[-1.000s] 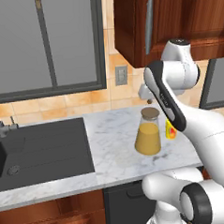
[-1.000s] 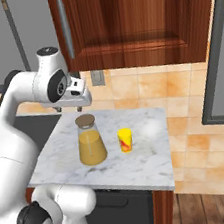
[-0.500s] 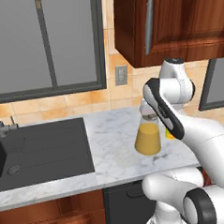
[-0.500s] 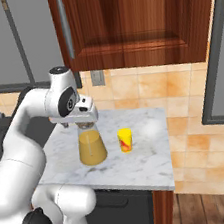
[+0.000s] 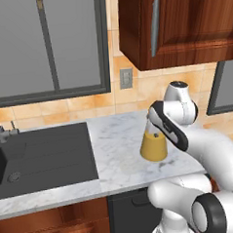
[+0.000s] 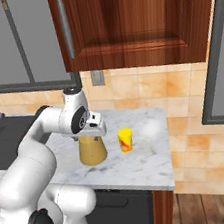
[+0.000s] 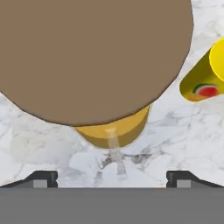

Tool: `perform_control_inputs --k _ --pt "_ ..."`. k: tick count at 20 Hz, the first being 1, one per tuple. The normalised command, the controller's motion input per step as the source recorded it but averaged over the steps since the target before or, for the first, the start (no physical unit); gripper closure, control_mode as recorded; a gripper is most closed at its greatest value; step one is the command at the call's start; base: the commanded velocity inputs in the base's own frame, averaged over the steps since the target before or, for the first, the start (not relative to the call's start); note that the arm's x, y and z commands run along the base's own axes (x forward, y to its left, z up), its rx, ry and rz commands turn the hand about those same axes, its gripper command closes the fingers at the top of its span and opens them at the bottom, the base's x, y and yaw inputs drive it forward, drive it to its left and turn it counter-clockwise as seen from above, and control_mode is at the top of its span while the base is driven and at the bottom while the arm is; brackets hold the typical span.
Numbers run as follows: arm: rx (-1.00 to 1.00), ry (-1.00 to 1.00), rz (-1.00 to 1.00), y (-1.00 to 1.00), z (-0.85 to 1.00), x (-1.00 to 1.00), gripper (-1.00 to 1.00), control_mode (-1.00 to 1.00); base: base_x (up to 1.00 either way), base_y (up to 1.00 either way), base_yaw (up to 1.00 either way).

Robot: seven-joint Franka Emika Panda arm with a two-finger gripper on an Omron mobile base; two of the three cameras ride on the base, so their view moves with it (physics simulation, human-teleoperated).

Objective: Place the pitcher and cup on the dining counter for serving.

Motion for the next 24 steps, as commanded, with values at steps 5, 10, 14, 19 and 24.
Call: perform_control_inputs --k 5,10,14,19,24 --pt "0.00 0.00 0.00 -0.17 -0.27 0.24 -1.00 -1.00 0.00 0.00 0.00" --pt "0.00 0.00 0.00 -0.11 -0.17 0.20 -1.00 -1.00 0.00 0.00 0.00" --pt "0.00 0.00 0.00 0.00 -0.17 0.18 1.00 -1.00 0.00 0.00 0.00" --pt "0.00 0.00 0.00 0.00 -0.05 0.02 1.00 -1.00 0.00 0.00 0.00" --pt "0.00 0.00 0.00 0.00 0.00 0.00 1.00 -1.00 0.00 0.00 0.00"
